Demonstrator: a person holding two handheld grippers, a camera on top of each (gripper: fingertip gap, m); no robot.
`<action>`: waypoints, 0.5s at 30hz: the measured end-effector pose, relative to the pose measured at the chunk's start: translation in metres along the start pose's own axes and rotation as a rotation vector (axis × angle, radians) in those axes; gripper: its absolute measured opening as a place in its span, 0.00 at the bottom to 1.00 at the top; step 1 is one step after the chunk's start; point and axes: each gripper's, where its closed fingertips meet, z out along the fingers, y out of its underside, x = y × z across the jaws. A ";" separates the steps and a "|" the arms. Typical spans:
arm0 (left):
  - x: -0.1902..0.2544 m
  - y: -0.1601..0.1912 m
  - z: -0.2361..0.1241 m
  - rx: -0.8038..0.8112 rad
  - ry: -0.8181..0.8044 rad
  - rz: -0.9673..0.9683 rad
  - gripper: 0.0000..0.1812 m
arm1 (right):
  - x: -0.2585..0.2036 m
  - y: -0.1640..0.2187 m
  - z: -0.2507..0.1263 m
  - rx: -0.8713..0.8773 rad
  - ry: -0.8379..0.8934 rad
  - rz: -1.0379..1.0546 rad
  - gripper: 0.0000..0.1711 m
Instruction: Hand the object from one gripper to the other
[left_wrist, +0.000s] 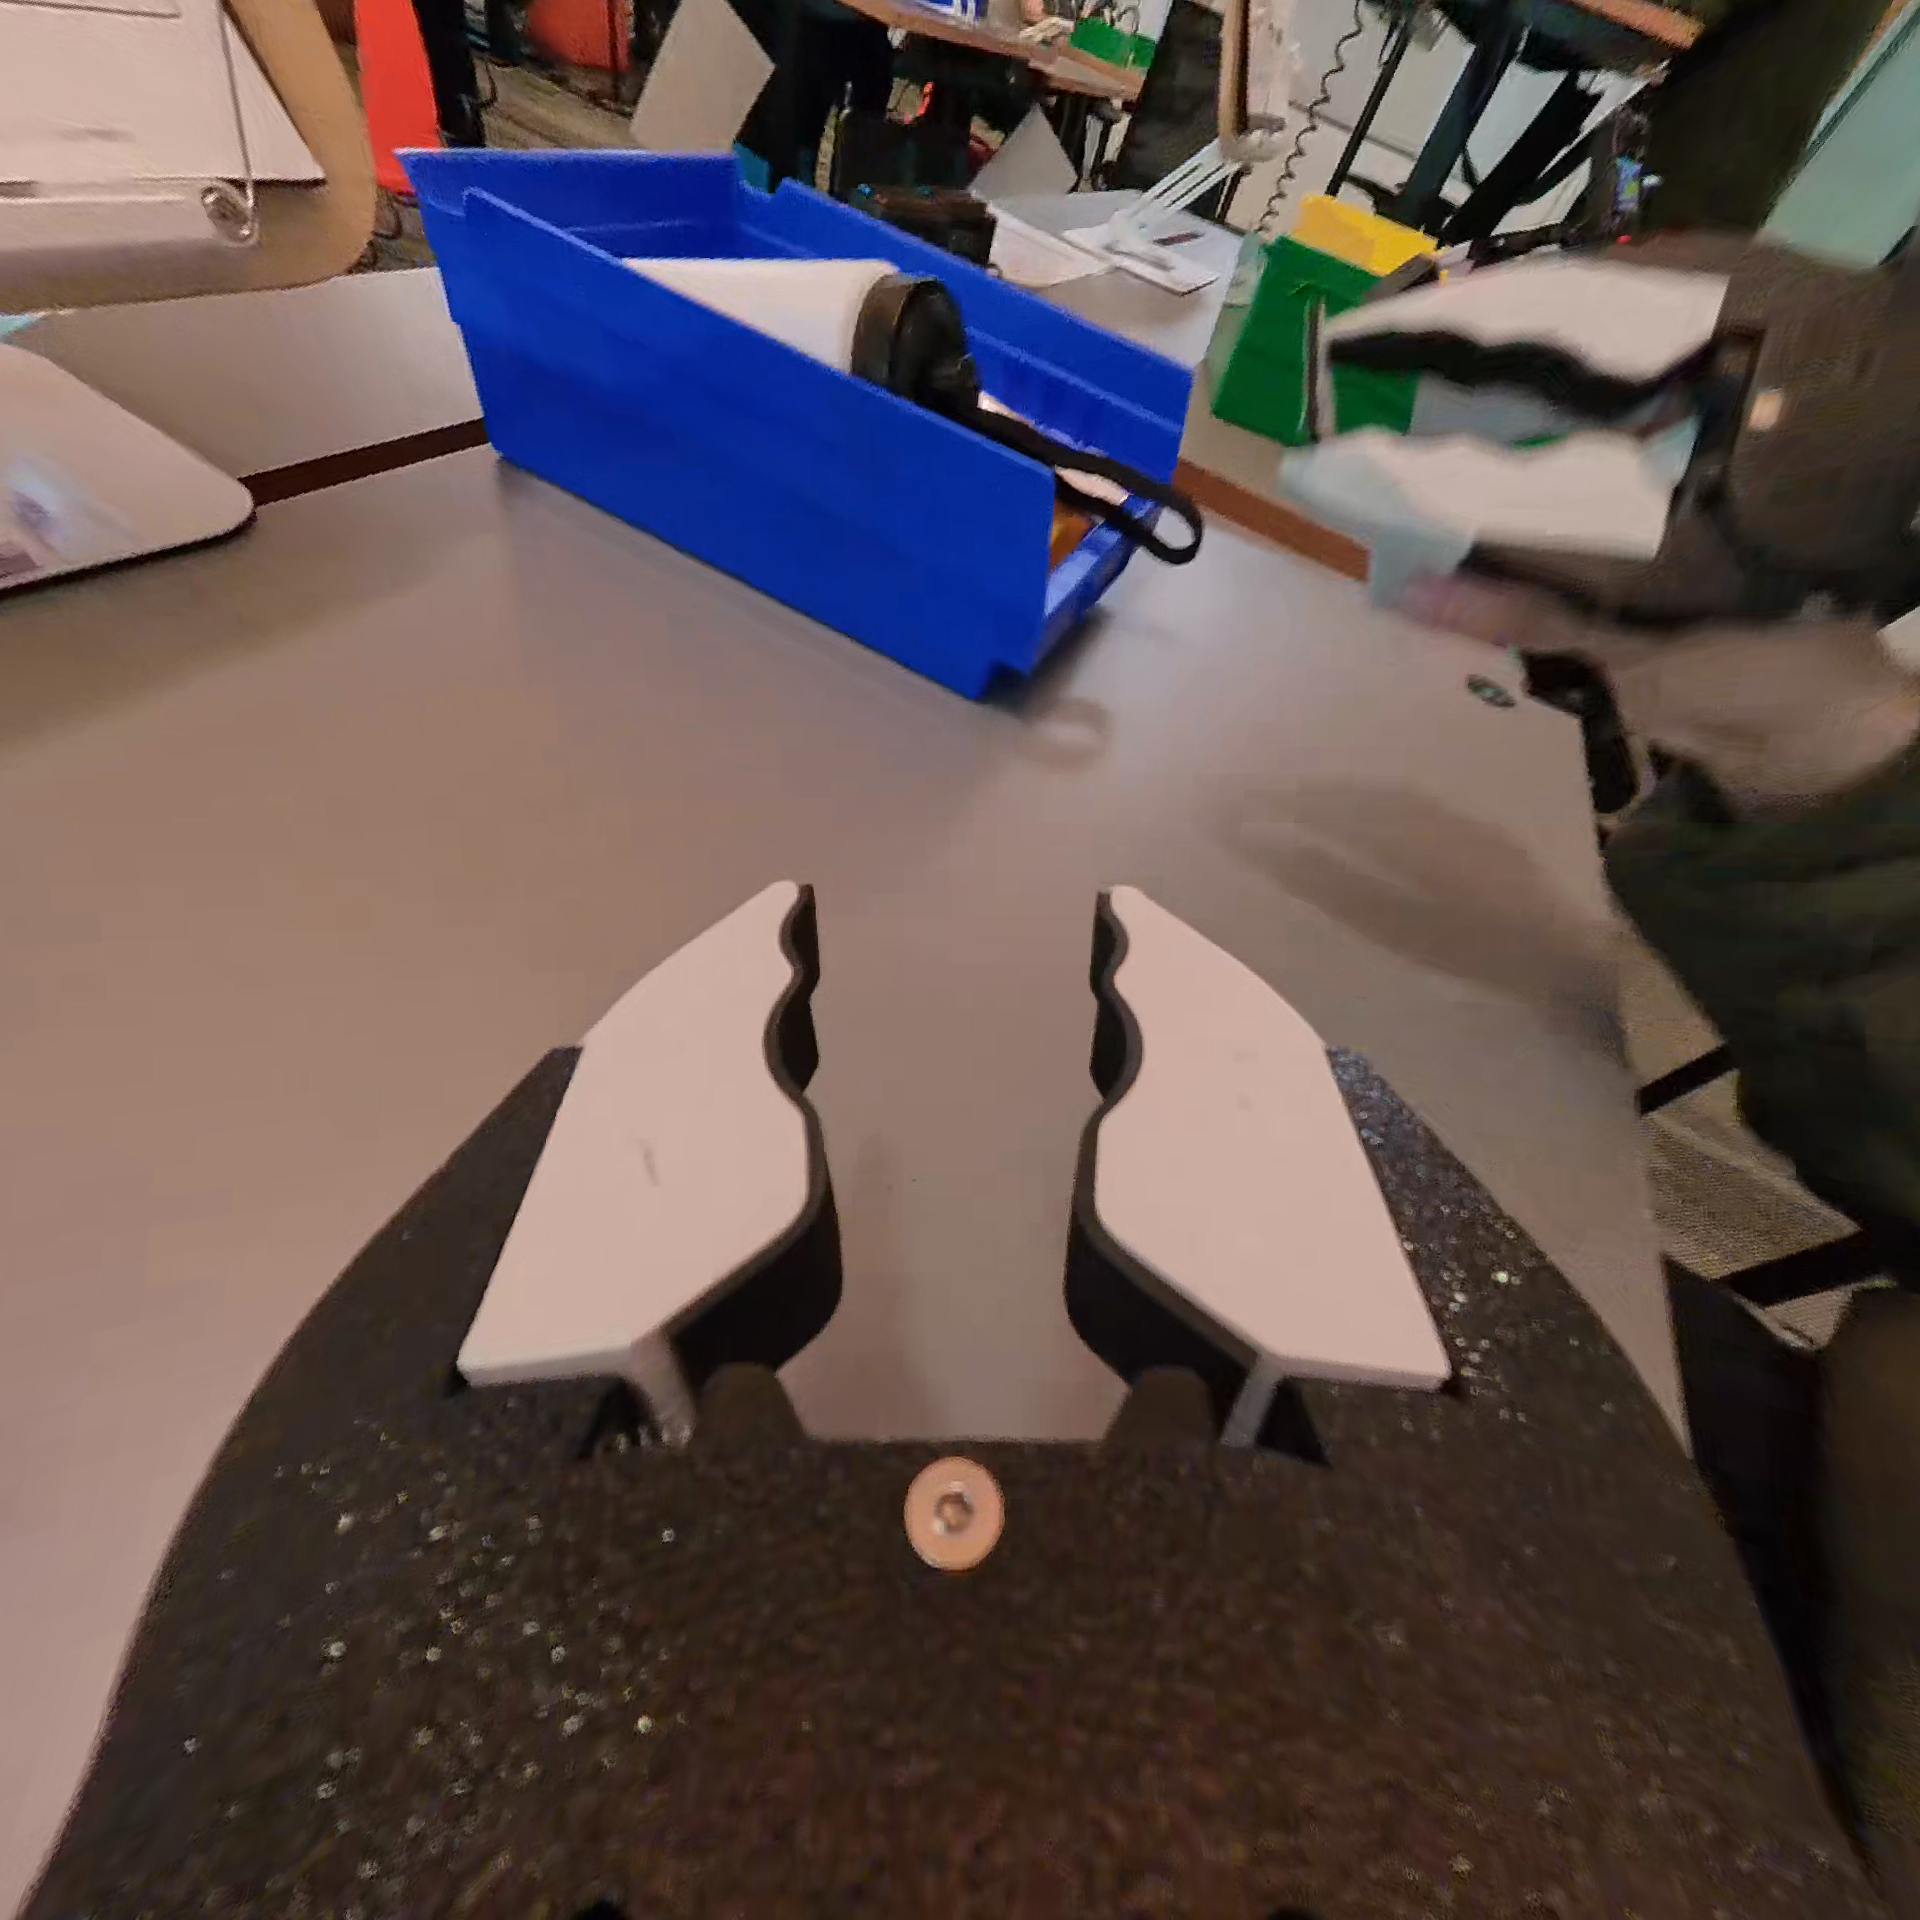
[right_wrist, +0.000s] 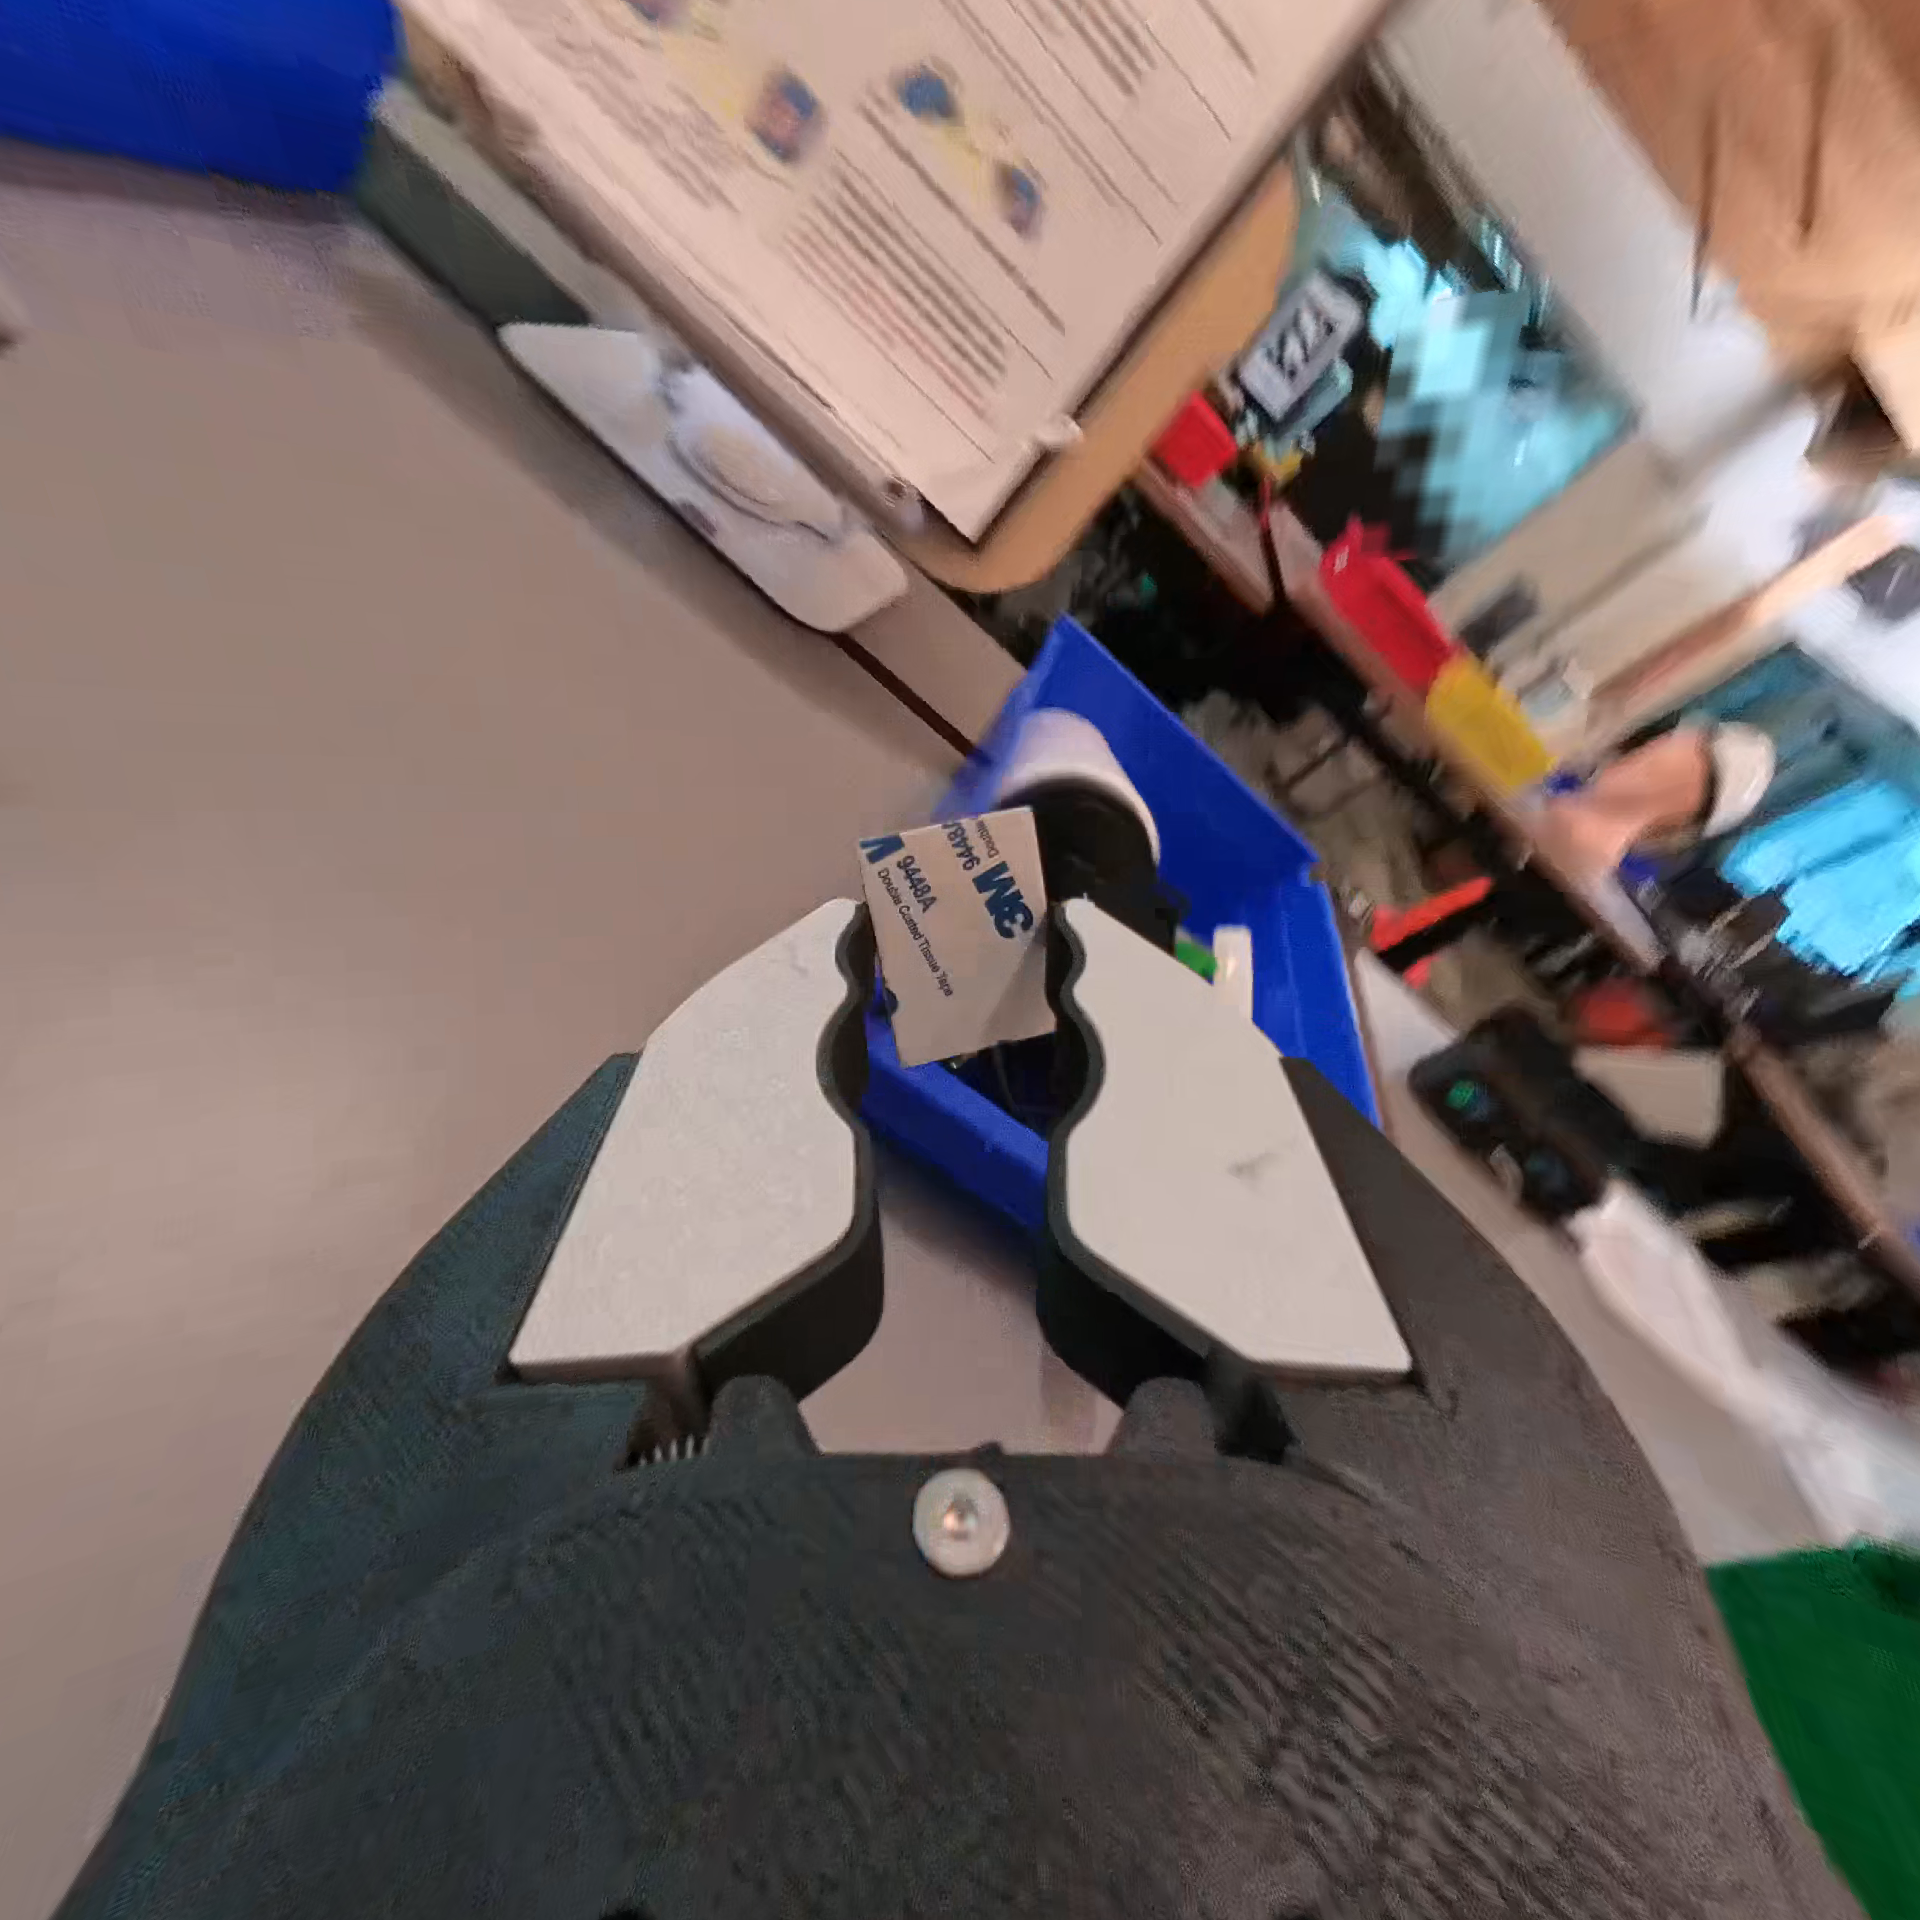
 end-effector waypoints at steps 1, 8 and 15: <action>-0.004 0.004 0.002 -0.002 -0.001 0.008 0.28 | 0.015 0.008 0.005 -0.035 -0.003 0.084 0.19; -0.008 0.028 0.017 -0.059 0.053 -0.052 0.32 | 0.063 0.079 0.074 -0.372 -0.181 0.493 0.19; -0.013 0.036 0.016 -0.103 0.054 -0.044 0.32 | 0.056 0.107 0.104 -0.478 -0.259 0.714 0.19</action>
